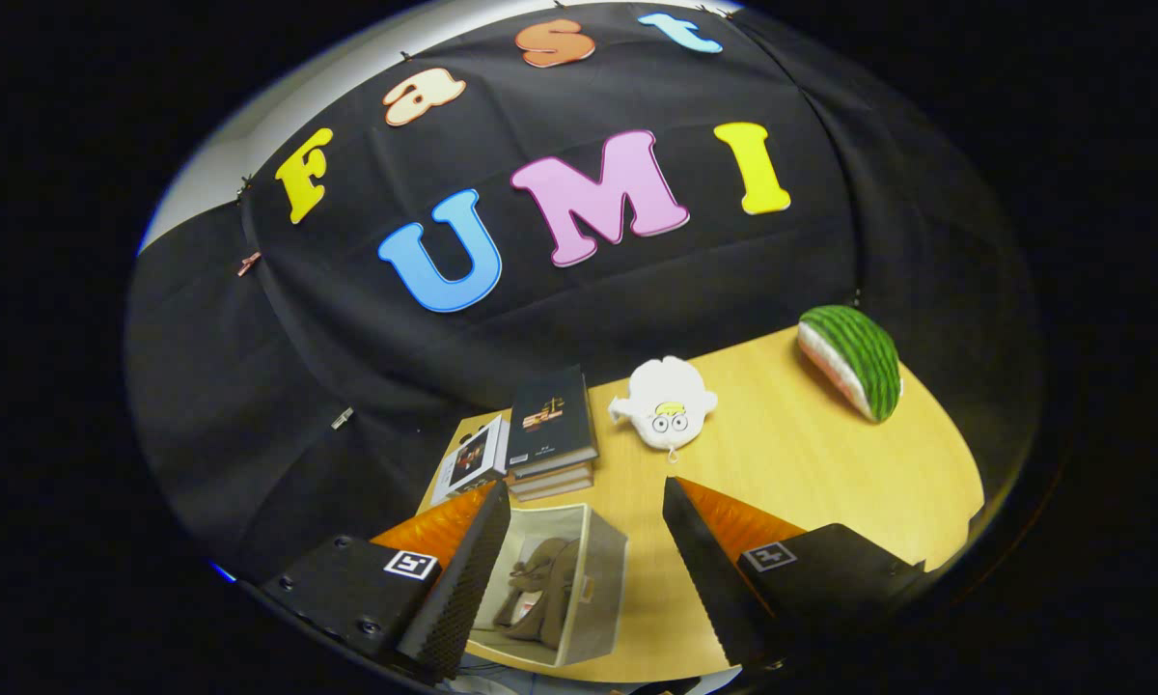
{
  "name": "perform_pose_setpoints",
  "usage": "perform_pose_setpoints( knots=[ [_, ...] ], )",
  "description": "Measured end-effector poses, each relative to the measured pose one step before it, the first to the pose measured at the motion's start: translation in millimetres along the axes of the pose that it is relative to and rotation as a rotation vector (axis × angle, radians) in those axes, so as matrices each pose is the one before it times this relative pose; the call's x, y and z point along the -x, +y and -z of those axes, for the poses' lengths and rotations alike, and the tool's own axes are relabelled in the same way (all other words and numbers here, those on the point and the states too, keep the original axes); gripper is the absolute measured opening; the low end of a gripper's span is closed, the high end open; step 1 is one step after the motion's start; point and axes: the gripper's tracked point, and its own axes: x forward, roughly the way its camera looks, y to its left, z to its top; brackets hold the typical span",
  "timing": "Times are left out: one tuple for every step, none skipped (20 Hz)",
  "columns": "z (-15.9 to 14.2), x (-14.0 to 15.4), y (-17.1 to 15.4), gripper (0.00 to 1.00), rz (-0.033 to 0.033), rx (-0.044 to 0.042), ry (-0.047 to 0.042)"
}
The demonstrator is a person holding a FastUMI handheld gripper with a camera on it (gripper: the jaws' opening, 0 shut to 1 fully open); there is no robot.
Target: Open the storage box then place both shoes into the box .Put the left shoe in first, then the right shoe, with the right side of both shoes facing outward in a uniform manner.
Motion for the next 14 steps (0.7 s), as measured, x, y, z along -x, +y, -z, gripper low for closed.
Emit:
perform_pose_setpoints(
  knots=[
    [-7.71, 4.04, -7.68, 0.98, 0.0067, 0.03332, -0.02461],
    [-9.08, 4.84, -5.6, 0.98, 0.00244, 0.03202, -0.02776],
    [-8.7, 4.66, -6.36, 0.98, 0.00176, 0.02577, -0.02708],
    [-11.36, 4.3, -6.7, 0.98, -0.00337, 0.02223, -0.03723],
    [-12.38, 3.46, -7.66, 0.98, 0.00381, 0.02094, -0.04356],
    [-10.3, 4.0, -9.51, 0.98, 0.00832, 0.0185, -0.03697],
    [-8.9, 4.64, -7.39, 0.98, 0.00803, 0.013, -0.03844],
    [-10.48, 4.26, -6.85, 0.98, 0.00218, 0.01439, -0.03975],
    [-7.24, 4.06, -6.4, 0.98, 0.00382, 0.01166, -0.03277],
    [-4.78, 3.81, -4.32, 0.98, -0.00461, 0.01132, -0.02447],
    [-0.62, 5.08, -2.69, 0.98, -0.01002, 0.00722, -0.00866],
    [-0.6, 5.41, -0.99, 0.98, -0.01891, 0.00424, -0.00466],
    [-0.17, 4.1, -3.43, 0.98, -0.00974, 0.02198, -0.00601],
    [2.45, 0.55, -10.14, 0.98, 0.00701, 0.01809, -0.00105]
  ],
)
